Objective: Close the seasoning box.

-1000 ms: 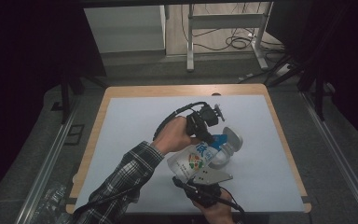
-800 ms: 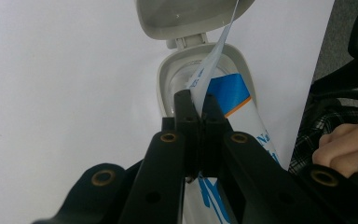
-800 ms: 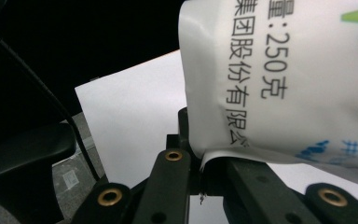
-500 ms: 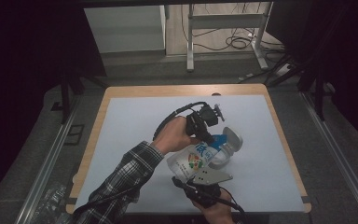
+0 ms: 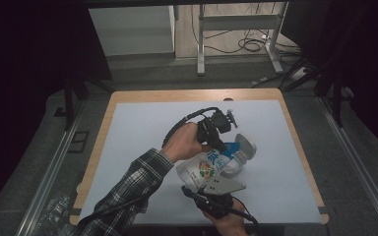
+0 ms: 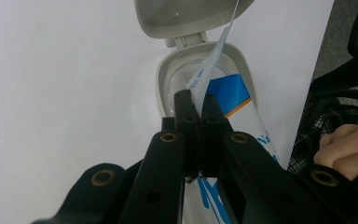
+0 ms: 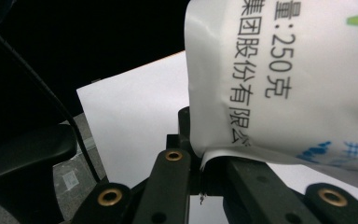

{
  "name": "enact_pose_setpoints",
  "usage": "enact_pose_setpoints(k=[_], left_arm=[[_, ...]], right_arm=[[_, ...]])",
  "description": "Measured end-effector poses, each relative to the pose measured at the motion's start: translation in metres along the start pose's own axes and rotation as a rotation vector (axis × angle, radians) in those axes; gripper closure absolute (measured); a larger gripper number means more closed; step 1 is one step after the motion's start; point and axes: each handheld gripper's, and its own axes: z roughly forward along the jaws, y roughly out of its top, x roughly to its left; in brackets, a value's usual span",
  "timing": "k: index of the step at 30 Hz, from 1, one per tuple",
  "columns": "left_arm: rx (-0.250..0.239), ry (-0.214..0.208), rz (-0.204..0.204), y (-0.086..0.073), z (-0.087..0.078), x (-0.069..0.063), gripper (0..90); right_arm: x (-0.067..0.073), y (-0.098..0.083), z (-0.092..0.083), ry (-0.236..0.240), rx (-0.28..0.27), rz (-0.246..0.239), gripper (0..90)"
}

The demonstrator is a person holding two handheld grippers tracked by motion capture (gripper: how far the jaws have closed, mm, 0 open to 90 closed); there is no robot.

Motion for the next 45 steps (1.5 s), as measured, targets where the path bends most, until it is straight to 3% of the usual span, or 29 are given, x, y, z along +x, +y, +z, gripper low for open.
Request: enact_pose_setpoints(k=[45], left_arm=[[0.011,-0.002,0.001,0.0024,0.0031,0.0,89.3]], right_arm=[[0.0011,0.0032,-0.0021,0.003,-0.012,-0.007,88.8]])
